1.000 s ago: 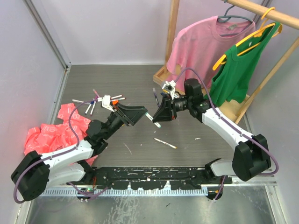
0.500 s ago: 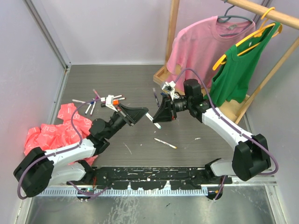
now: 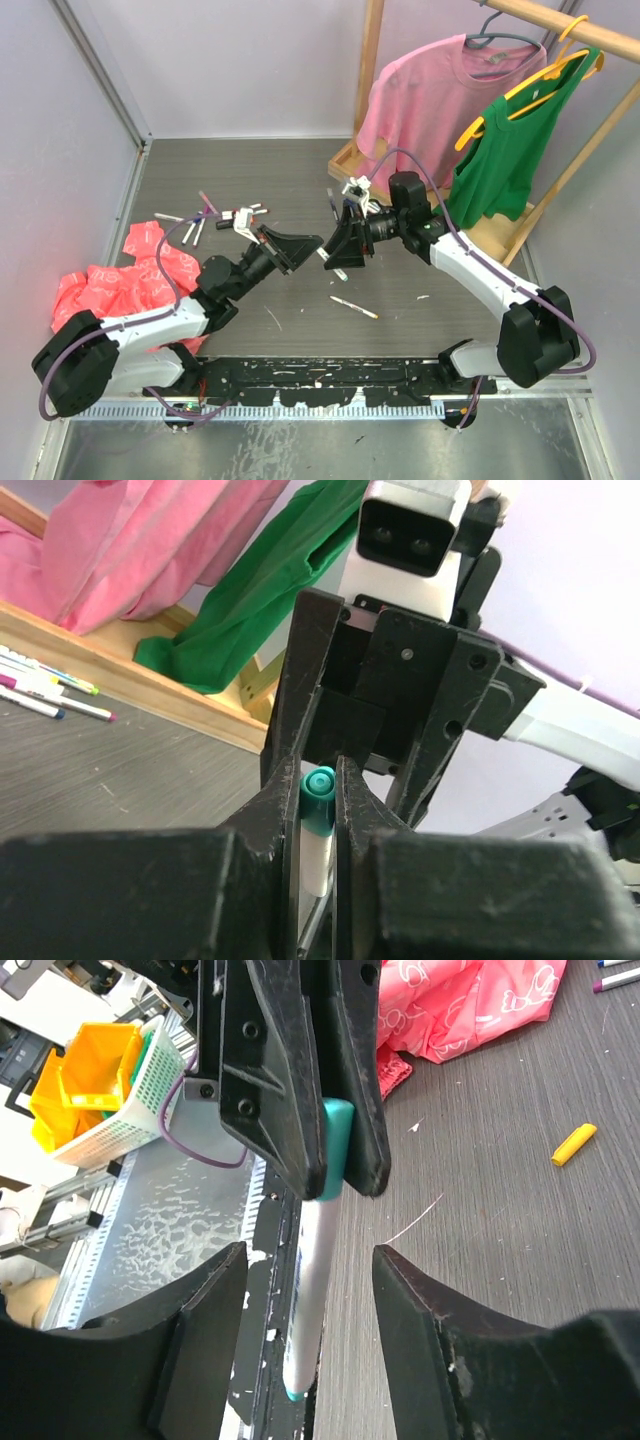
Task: Open the pen caps
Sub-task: Open the pen cap from the pen.
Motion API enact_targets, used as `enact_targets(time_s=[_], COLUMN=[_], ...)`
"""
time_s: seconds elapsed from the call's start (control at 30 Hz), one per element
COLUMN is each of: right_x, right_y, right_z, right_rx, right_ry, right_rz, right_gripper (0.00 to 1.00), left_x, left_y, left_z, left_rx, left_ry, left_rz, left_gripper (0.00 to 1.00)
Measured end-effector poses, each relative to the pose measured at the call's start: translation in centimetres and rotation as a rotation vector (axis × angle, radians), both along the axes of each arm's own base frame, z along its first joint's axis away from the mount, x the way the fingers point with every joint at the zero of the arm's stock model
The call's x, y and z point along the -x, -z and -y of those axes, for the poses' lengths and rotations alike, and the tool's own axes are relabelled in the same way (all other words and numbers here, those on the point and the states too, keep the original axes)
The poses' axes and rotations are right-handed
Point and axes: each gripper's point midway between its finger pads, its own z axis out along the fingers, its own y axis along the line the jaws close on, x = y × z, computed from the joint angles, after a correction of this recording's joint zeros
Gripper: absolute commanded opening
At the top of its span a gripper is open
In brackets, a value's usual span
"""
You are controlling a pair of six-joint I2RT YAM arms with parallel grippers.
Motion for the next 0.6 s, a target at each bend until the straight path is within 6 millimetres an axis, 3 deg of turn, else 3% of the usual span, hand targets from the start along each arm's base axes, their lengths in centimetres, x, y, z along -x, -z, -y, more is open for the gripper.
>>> enact_targets(time_s=[0.27, 0.33, 0.37, 0.4, 0.6], right_x=[0.4, 0.3, 0.2, 0.1, -0.6], right_y=[0.7, 1.3, 1.6, 2.0, 2.2], right_z=[-0.8, -1.0, -1.0, -1.1, -1.5], right_rx=[0.023, 0.039, 0.049, 0.057, 0.070], right_ry=[-0.003, -0.001, 0.000, 0.001, 0.000], right_rz=[0.006, -0.002, -0.010, -0.014, -0.003], right_gripper=[0.35, 0.22, 0.08, 0.02, 0.01], left_x=[-0.6, -0.8, -0.8, -0.9, -1.8], left_y=[0.9, 0.9, 0.9, 0.8, 0.7], left_z=[0.1, 0.0, 0.0, -0.1, -0.9], left_rx=[-0.043, -0.050, -0.053, -0.056, -0.076], left_ry=[-0.033, -0.049, -0.057, -0.066, -0.123], left_rz=[0.021, 0.031, 0.037, 0.043, 0.070], left_gripper=[0.00, 0.00, 0.00, 0.00, 0.00])
